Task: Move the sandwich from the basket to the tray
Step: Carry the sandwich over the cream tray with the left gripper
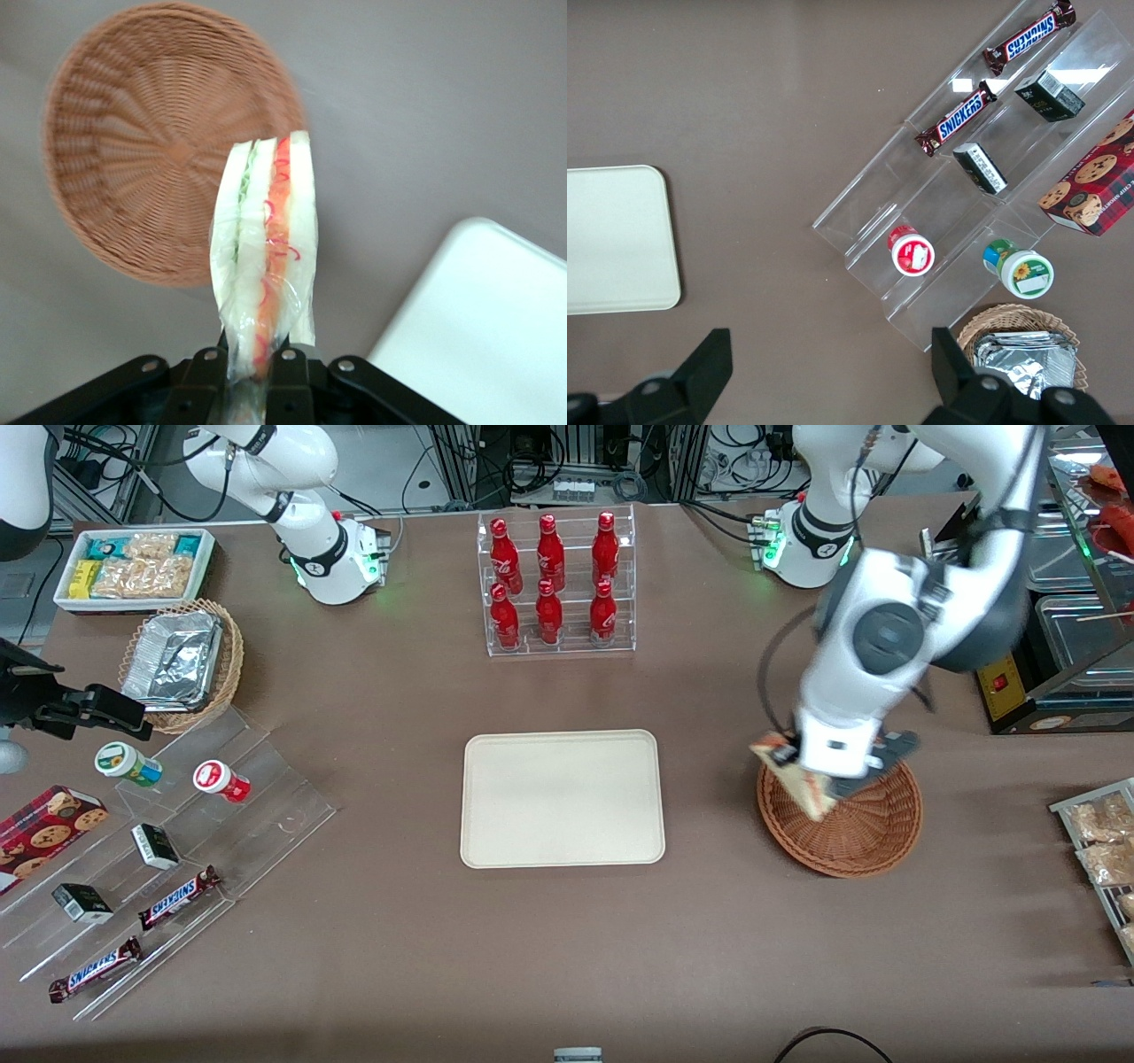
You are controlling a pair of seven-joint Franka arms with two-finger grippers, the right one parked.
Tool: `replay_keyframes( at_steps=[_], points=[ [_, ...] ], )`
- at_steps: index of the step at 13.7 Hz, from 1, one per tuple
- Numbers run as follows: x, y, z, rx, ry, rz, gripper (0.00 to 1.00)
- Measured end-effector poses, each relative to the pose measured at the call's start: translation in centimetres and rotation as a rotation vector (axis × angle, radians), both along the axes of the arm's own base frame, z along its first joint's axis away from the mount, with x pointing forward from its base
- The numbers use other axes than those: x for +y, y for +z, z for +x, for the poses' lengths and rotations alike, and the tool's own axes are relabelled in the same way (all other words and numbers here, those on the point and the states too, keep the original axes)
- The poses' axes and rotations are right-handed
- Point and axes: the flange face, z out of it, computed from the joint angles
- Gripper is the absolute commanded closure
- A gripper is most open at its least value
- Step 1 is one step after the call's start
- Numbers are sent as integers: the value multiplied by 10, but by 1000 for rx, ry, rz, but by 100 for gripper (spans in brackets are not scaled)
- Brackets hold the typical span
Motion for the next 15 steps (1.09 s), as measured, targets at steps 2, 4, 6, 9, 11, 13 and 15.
replay_keyframes(
  at_steps=[2,4,6,9,11,13,15],
  points=[
    [-67,2,-22,-13,-112,-10,100],
    [-128,-8,-38,-12,-208,-17,100],
    [-181,-30,-47,-5,-280,-22,100],
    [-241,-75,-54,-16,-352,-45,100],
    [-266,-104,-56,-38,-383,-70,100],
    [-282,-123,-62,-52,-419,-73,100],
    [-297,-138,-68,-67,-460,-50,100]
  ],
)
